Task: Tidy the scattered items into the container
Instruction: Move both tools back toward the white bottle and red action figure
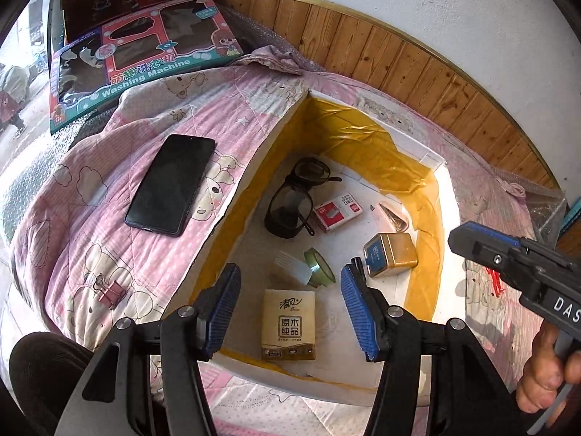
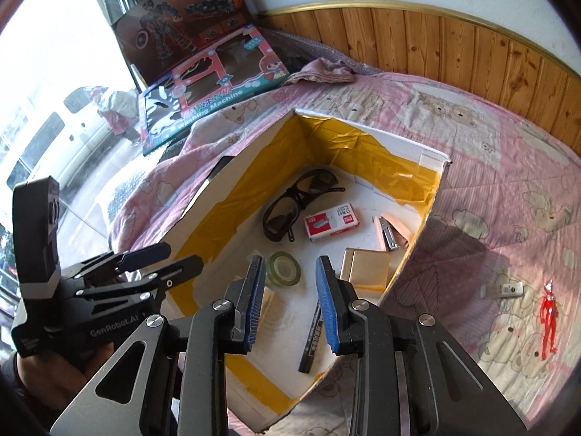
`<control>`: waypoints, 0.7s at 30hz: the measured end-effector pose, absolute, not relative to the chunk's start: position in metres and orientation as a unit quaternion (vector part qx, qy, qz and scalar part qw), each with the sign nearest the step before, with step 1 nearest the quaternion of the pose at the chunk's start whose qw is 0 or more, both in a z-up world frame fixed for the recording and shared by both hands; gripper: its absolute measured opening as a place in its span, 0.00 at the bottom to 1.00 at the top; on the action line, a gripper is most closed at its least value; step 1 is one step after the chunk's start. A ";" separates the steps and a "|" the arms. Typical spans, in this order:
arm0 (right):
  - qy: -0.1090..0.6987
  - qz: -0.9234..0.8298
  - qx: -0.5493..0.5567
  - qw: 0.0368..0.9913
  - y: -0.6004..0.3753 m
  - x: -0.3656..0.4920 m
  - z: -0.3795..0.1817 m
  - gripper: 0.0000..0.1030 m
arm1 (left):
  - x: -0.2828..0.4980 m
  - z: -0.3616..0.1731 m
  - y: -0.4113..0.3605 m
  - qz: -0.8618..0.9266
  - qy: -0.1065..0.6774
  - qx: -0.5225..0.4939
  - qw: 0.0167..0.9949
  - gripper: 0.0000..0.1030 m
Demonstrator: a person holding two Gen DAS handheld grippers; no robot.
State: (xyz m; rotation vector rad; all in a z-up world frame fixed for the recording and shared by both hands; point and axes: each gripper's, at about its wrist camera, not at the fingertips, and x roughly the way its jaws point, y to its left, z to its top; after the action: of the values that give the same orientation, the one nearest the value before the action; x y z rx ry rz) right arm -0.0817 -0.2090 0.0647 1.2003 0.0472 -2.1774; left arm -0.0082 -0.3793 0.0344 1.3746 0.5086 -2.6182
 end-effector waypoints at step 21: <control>-0.109 -0.845 0.457 0.255 -0.039 -0.047 0.051 0.32 | 0.002 0.061 -0.201 -0.892 0.058 0.443 -0.071 0.57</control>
State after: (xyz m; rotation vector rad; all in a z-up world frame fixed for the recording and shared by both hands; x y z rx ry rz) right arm -0.0471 -0.0388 0.0510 1.2398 -0.2972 -2.2947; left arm 0.0021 -0.2010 0.0612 1.4594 0.1918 -2.9352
